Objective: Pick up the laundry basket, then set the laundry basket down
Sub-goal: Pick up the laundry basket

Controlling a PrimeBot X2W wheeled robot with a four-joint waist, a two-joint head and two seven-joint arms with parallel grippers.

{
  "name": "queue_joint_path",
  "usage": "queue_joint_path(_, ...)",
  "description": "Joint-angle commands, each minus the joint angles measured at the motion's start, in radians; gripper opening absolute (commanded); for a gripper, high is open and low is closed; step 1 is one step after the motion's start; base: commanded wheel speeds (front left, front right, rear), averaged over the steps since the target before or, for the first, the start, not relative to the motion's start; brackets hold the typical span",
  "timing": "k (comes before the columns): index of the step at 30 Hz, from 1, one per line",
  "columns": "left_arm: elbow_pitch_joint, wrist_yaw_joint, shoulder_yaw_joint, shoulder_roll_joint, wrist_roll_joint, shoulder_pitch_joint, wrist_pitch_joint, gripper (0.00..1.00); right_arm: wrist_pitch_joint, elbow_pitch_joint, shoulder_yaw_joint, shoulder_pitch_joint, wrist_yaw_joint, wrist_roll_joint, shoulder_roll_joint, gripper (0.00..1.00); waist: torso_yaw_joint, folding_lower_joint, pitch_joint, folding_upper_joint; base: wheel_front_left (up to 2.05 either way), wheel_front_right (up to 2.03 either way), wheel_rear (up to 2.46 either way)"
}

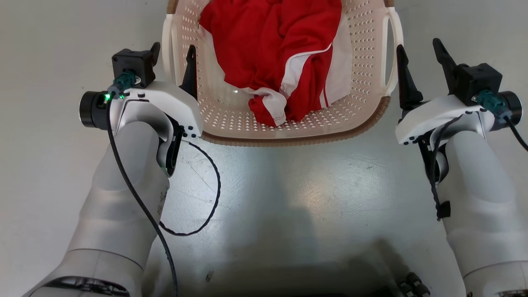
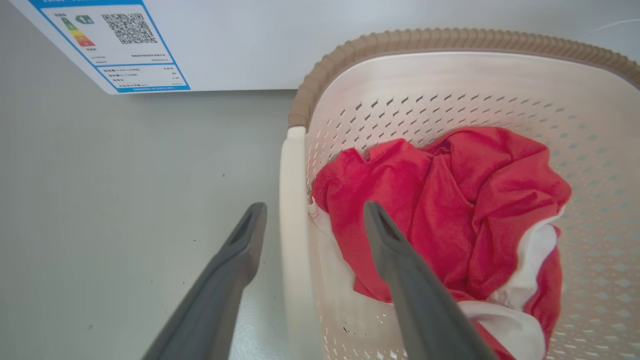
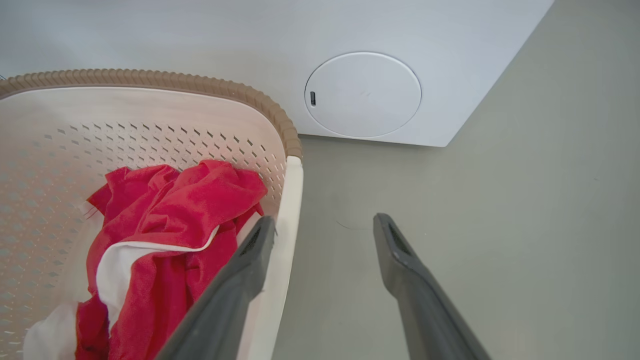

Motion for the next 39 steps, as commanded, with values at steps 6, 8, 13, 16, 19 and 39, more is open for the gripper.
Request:
queue_joint_path(6,0.0,0.012,0.012,0.023,0.021,-0.013,-0.006,1.0,-0.011,0.003,0.041,-0.006,0.006,0.036,0.016,1.0,0.006,-0.0001,0.029,0.0,0.0,0.0,0.0)
queue_joint_path(8,0.006,0.012,0.008,0.023,0.025,-0.018,-0.006,1.0,-0.011,0.012,0.047,-0.012,0.006,0.043,0.016,1.0,0.006,-0.0001,0.036,0.0,0.0,0.0,0.0)
queue_joint_path(13,0.021,0.013,0.001,0.023,0.033,-0.037,-0.006,1.0,-0.011,0.036,0.064,-0.03,0.006,0.052,0.016,1.0,0.009,-0.0001,0.057,0.0,0.0,0.0,0.0)
queue_joint_path(16,0.033,0.013,-0.004,0.023,0.036,-0.049,-0.006,1.0,-0.011,0.054,0.073,-0.039,0.006,0.057,0.016,1.0,0.01,-0.0001,0.064,0.0,0.0,0.0,0.0)
queue_joint_path(19,0.043,0.013,-0.006,0.022,0.033,-0.059,-0.006,1.0,-0.011,0.069,0.079,-0.048,0.006,0.063,0.016,1.0,0.012,-0.0001,0.07,0.0,0.0,0.0,0.0)
queue_joint_path(39,0.107,0.011,-0.024,0.022,0.03,-0.097,-0.006,1.0,-0.011,0.123,0.101,-0.085,0.006,0.087,0.017,1.0,0.005,-0.0001,0.064,0.0,0.0,0.0,0.0)
